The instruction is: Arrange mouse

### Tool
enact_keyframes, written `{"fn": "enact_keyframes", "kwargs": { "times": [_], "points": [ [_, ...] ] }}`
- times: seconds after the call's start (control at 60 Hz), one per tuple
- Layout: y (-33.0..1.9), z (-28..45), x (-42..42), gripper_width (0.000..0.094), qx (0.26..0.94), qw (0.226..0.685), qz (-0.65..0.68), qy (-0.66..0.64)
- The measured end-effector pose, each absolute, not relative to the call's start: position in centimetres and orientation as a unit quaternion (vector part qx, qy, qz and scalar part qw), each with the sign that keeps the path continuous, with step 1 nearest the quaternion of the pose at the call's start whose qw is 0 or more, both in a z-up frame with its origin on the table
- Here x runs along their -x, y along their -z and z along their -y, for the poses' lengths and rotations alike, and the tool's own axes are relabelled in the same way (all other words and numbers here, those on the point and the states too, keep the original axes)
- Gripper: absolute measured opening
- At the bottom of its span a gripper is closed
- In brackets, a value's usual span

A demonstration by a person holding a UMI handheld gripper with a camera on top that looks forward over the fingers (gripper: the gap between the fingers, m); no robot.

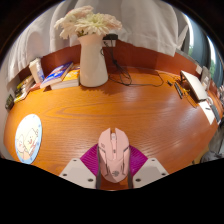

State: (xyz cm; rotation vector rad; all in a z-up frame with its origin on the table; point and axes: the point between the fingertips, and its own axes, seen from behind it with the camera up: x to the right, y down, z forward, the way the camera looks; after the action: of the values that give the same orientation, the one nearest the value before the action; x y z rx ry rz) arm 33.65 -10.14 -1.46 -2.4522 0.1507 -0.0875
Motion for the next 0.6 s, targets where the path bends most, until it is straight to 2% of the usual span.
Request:
{"fn": "enact_keyframes", "kwargs": {
  "times": [0.067, 0.133, 0.4, 0.467, 0.55, 0.6],
  "points": [
    [0.6, 10.0, -33.6, 0.0364, 0.940, 0.331, -0.067, 0.046],
    [-2.5, 9.1, -33.4, 0.0364, 0.931, 0.350, -0.080, 0.058],
    [-24.7, 4.0, -27.5, 0.0367, 0.856, 0.500, -0.099, 0.083],
    [-29.0, 3.2, -24.2, 0.0366, 0.841, 0.528, -0.093, 0.074],
    [-31.7, 2.6, -19.5, 0.0367, 0.831, 0.547, -0.077, 0.068],
    [-31.5, 2.0, -16.3, 0.0366, 0.833, 0.546, -0.066, 0.054]
  ]
}}
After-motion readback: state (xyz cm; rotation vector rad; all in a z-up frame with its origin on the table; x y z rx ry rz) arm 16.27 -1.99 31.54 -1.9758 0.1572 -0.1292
